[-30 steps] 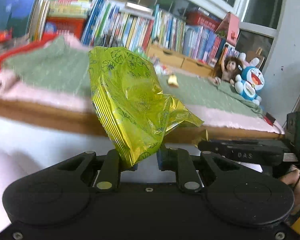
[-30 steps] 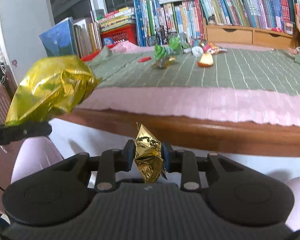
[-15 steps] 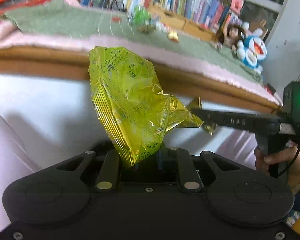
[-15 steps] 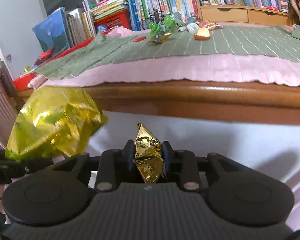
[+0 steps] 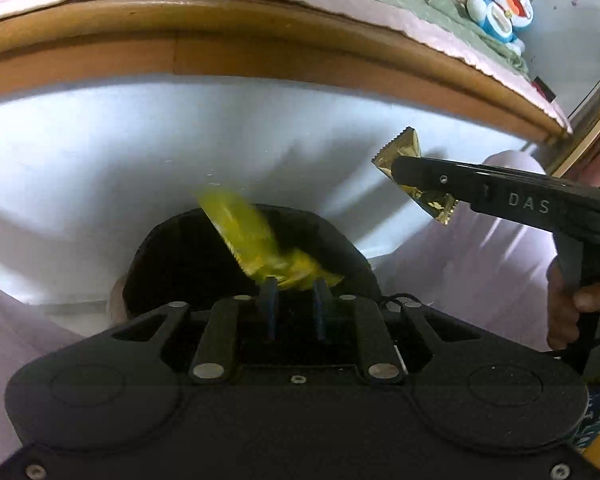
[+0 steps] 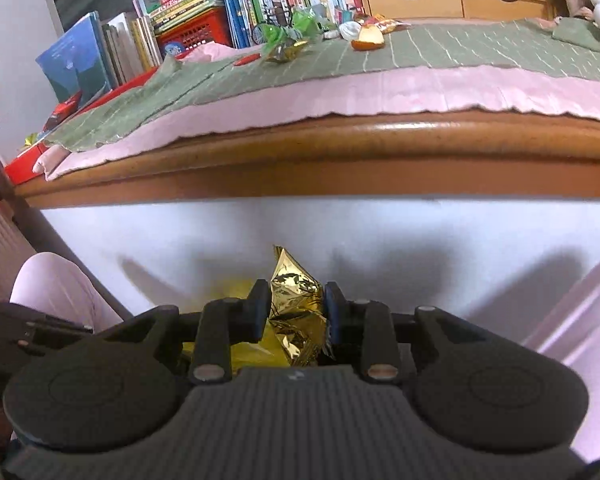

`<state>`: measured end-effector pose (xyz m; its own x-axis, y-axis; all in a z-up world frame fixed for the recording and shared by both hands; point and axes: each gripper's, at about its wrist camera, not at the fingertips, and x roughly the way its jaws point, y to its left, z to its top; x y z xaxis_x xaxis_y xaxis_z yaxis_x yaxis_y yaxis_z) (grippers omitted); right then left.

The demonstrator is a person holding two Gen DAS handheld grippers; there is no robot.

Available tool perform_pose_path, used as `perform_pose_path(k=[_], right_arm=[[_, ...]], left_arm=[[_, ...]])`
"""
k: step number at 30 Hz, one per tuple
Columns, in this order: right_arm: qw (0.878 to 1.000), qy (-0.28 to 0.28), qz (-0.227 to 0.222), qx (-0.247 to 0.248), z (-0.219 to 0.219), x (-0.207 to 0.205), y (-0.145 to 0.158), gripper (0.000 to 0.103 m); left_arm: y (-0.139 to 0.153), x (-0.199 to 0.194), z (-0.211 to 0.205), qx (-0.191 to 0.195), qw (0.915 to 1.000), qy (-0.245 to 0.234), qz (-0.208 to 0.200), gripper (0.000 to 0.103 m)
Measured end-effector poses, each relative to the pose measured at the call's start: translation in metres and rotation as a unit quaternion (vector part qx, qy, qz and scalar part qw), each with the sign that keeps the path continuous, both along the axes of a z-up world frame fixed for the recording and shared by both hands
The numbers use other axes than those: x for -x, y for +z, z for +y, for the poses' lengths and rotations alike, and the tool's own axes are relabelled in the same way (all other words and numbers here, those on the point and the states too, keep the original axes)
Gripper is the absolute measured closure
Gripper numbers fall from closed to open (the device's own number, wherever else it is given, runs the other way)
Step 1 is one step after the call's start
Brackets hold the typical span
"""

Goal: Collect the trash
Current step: 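Open the left tool to drop the bag into the bin while the right tool drops the candy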

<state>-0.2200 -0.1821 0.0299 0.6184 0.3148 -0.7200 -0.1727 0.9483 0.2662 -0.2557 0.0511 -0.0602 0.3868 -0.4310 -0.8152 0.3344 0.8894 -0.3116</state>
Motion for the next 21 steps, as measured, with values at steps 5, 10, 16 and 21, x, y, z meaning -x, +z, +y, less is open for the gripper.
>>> perform_pose_path(k=[5,10,16,21], right_arm=[[1.000,0.001,0.005,0.003,0.001,-0.002,-0.002,0.068],[1.000,0.015,0.009,0.007,0.008,-0.006,-0.004,0.068],[0.999,0.032,0.013,0.006,0.016,-0.011,-0.007,0.068],[0.999,0.038,0.012,0.022,0.023,-0.015,-0.007,0.037]], left_arm=[[-0.001,0.001,-0.001,-0.007,0.9998,0.019,0.006,0.041],[0.002,0.001,0.010,-0.001,0.9985,0.054,-0.014,0.005],[0.007,-0.007,0.025,0.014,0.9963,0.083,-0.017,0.000],[0.004,-0.014,0.027,0.017,0.9952,0.095,-0.013,0.000]])
